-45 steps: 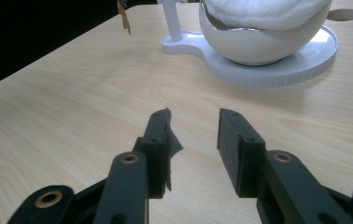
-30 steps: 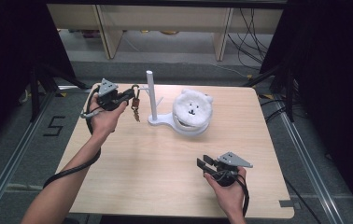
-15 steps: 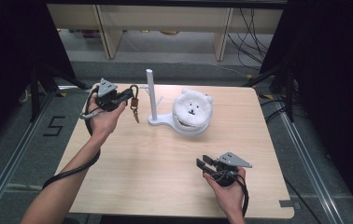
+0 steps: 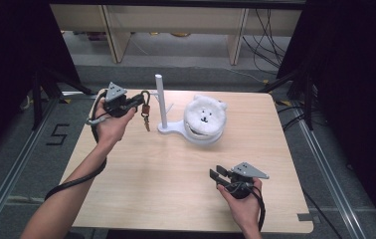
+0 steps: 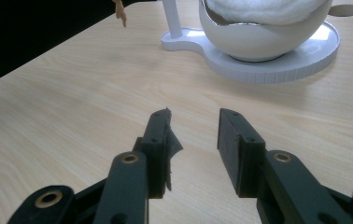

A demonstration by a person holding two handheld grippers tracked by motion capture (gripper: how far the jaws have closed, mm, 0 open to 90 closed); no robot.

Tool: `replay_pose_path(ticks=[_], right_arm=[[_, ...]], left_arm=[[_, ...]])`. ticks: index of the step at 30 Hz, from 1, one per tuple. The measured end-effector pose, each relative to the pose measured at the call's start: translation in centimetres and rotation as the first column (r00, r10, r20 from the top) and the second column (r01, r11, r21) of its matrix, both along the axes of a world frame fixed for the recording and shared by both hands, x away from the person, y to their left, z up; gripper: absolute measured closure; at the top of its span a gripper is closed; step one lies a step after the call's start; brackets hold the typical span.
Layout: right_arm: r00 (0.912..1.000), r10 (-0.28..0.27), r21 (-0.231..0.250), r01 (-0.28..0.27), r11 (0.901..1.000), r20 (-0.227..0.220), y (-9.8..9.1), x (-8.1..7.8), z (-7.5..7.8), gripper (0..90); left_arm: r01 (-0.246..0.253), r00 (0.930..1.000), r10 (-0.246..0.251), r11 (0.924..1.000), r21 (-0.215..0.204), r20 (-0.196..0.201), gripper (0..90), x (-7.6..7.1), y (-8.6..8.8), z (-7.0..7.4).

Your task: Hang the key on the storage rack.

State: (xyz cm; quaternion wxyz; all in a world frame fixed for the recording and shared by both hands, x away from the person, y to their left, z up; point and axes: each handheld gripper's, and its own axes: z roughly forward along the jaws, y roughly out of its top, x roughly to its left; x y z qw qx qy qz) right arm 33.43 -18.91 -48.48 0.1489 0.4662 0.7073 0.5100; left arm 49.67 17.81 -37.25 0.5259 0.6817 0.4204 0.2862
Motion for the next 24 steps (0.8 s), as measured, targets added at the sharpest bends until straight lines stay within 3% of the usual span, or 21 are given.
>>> replay_pose_path(ticks=[2, 5, 6, 7, 9, 10, 14, 16, 18, 19, 20, 21, 24], right_arm=[[0.9999, 0.0, -0.03, 0.0, 0.9995, 0.015, -0.2, 0.1, 0.0, 65.3], [1.0, 0.0, -0.002, 0.0, 1.0, -0.004, -0.1, 0.0, -0.1, 65.3], [0.9996, 0.015, -0.02, -0.015, 0.9997, 0.026, -0.2, 0.3, -0.2, 65.2], [1.0, -0.001, -0.005, 0.001, 1.0, 0.003, -0.2, 0.1, -0.1, 65.2], [1.0, 0.003, -0.007, -0.003, 1.0, 0.006, -0.2, 0.1, -0.1, 65.2], [0.9995, 0.008, -0.027, -0.008, 0.9996, 0.03, -0.3, 0.3, -0.2, 65.2], [0.9992, 0.009, -0.034, -0.008, 0.9994, 0.038, -0.4, 0.3, -0.2, 65.1], [0.9993, 0.01, -0.031, -0.009, 0.9995, 0.035, -0.3, 0.3, -0.2, 65.1], [0.9999, 0.002, -0.025, -0.001, 0.9997, 0.012, -0.2, 0.1, -0.2, 65.1], [0.9997, -0.014, -0.009, 0.014, 0.9999, -0.022, -0.1, -0.1, -0.1, 65.0], [0.9997, -0.014, -0.009, 0.014, 0.9999, -0.022, -0.1, -0.1, -0.1, 65.0], [0.9996, 0.014, -0.022, -0.013, 0.9997, 0.023, -0.3, 0.2, -0.2, 65.0], [0.9996, 0.007, -0.033, -0.006, 0.9995, 0.027, -0.4, 0.2, -0.1, 65.0]], left_arm=[[0.0, 1.0, 0.0, 1.0, -0.002, -0.001, 84.9, 0.1, 0.0, 0.0], [0.004, 0.9999, -0.004, 1.0, -0.002, -0.012, 84.9, 0.7, -0.2, -0.1], [0.005, 0.9998, -0.006, 1.0, -0.007, -0.017, 84.8, 0.8, -0.3, -0.1], [0.007, 0.9997, -0.007, 0.9999, -0.009, -0.021, 84.8, 1.0, -0.3, -0.2], [0.008, 0.9997, -0.008, 0.9999, -0.011, -0.025, 84.7, 1.1, -0.3, -0.2], [0.009, 0.9995, -0.01, 0.9999, -0.012, -0.03, 84.7, 1.3, -0.3, -0.3], [0.01, 0.9994, -0.01, 0.9998, -0.017, -0.033, 84.7, 1.6, -0.3, -0.4], [0.01, 0.9994, -0.011, 0.9998, -0.019, -0.034, 84.7, 1.7, -0.4, -0.4], [0.01, 0.9993, -0.011, 0.9998, -0.019, -0.036, 84.7, 1.8, -0.4, -0.5], [0.01, 0.9993, -0.011, 0.9998, -0.016, -0.035, 84.7, 1.8, -0.5, -0.5], [0.01, 0.9993, -0.011, 0.9998, -0.016, -0.035, 84.6, 1.8, -0.5, -0.5], [0.012, 0.9993, -0.012, 0.9998, -0.016, -0.036, 84.7, 1.9, -0.6, -0.6], [0.01, 0.9993, -0.011, 0.9998, -0.018, -0.035, 84.6, 1.9, -0.7, -0.7]])
